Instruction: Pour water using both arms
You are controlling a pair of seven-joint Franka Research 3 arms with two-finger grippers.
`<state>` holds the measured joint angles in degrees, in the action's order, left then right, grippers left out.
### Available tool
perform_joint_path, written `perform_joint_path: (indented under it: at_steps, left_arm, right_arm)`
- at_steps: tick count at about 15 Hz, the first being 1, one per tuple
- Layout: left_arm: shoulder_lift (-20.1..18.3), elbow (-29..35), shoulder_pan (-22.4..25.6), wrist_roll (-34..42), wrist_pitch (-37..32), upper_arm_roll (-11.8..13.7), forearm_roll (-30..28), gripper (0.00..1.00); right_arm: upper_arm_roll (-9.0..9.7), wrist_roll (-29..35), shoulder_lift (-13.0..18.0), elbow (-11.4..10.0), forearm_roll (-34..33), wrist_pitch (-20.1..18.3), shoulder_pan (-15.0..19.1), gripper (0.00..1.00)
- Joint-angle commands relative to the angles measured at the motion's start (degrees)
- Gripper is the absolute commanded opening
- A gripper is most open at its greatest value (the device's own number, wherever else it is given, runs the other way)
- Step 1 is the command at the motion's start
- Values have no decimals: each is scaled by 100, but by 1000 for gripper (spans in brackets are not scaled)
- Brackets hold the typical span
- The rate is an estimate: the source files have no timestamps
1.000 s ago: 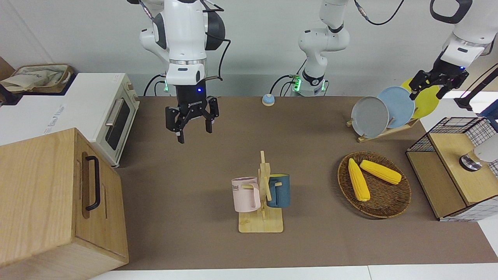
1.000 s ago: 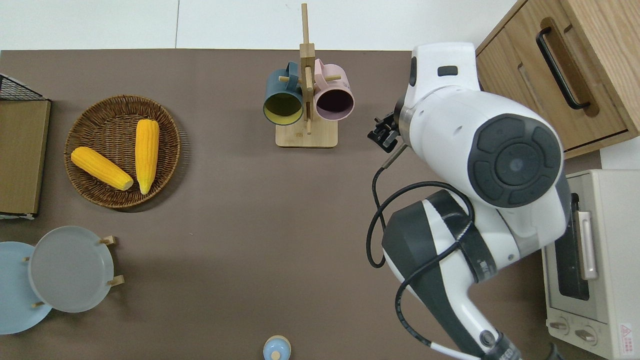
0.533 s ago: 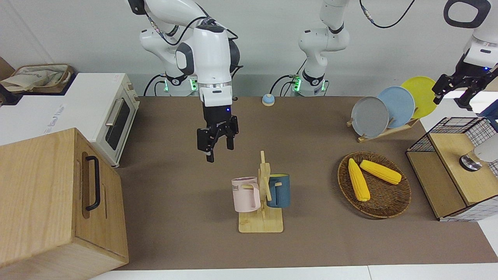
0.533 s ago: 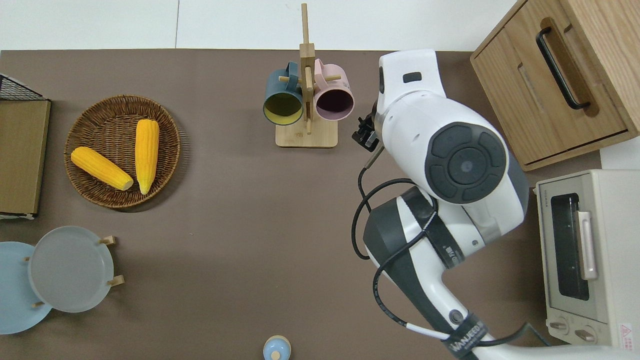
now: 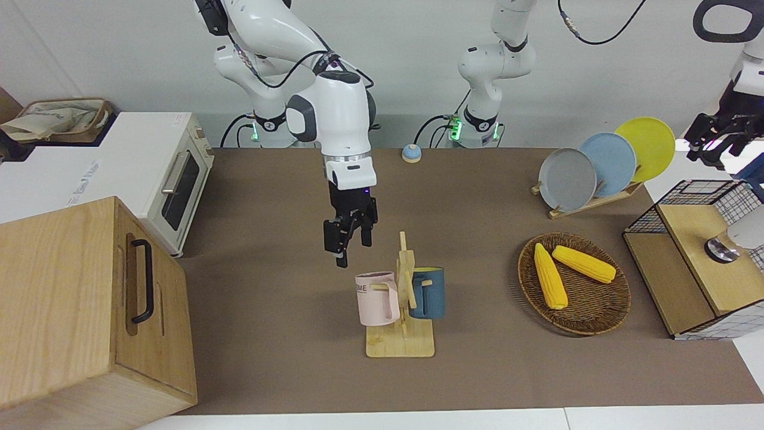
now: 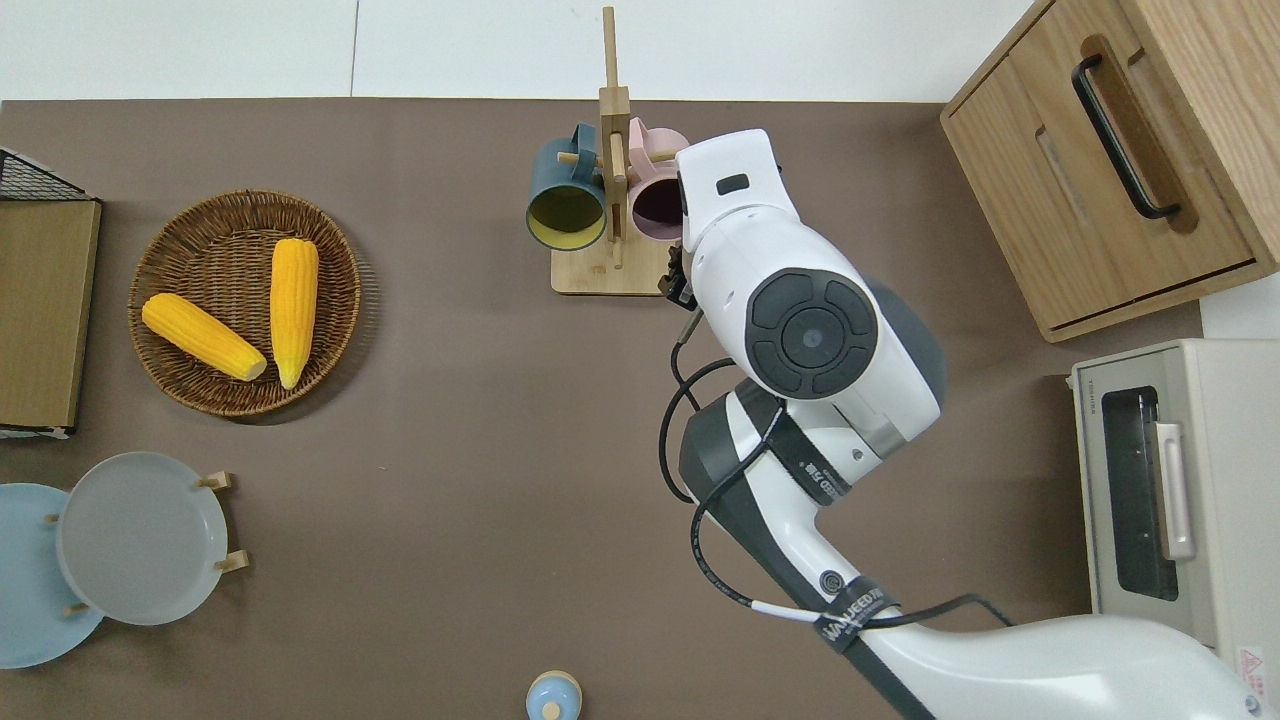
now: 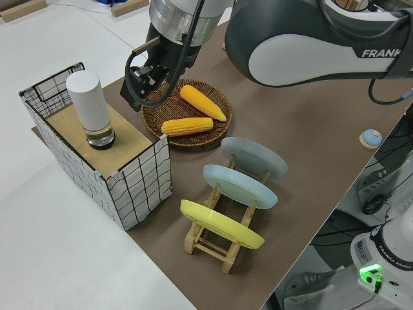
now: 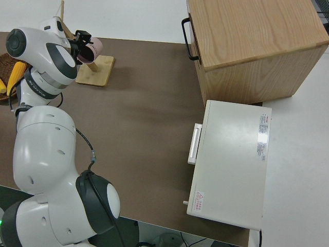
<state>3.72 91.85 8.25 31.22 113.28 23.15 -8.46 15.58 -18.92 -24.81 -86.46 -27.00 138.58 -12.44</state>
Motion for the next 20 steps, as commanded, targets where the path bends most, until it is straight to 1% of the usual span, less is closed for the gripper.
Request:
perform_joint_path:
  at_steps: [1, 3, 4, 7, 9, 10, 11, 13, 14, 16, 17, 20]
  left_arm:
    - [129, 25, 185, 332, 412, -13, -296, 995]
    - [138, 218, 255, 393, 799, -13, -646, 995]
    - [155, 306, 273, 533, 948, -13, -813, 995]
    - [304, 368, 387, 868, 1248, -21, -1069, 995]
    - [401, 368, 405, 1078, 1450, -21, -1359, 998]
    - [480, 368, 414, 1271, 1634, -21, -1612, 998]
    - [602, 368, 423, 1447, 1844, -21, -1885, 998]
    - [735, 368, 414, 1720, 2135, -21, -2211, 998]
    - [822, 368, 405, 1895, 2302, -30, -2474, 995]
    - [954, 368, 388, 2045, 2443, -39, -2888, 998]
    - [981, 360, 388, 2151, 2505, -74, -2950, 998]
    - [1104, 360, 396, 2327, 2716, -92, -3161, 995]
  right_arm:
    - [-29, -15, -331, 375, -156, 178, 22, 979]
    - [-37, -15, -532, 585, -165, 178, -21, 979]
    - [-46, -15, -577, 629, -174, 178, -65, 975]
    - [-55, -15, -612, 630, -209, 187, -66, 948]
    - [-107, -15, -656, 630, -200, 274, -66, 933]
    - [-160, -15, -683, 639, -200, 309, -66, 921]
    - [-169, -15, -683, 639, -200, 310, -83, 902]
    - [-178, -15, -735, 691, -209, 318, -83, 881]
    - [-178, -23, -779, 744, -209, 318, -83, 821]
    - [-178, -32, -815, 762, -209, 318, -101, 758]
    - [-187, -41, -815, 762, -209, 327, -101, 720]
    - [-187, -50, -832, 762, -331, 371, -101, 557]
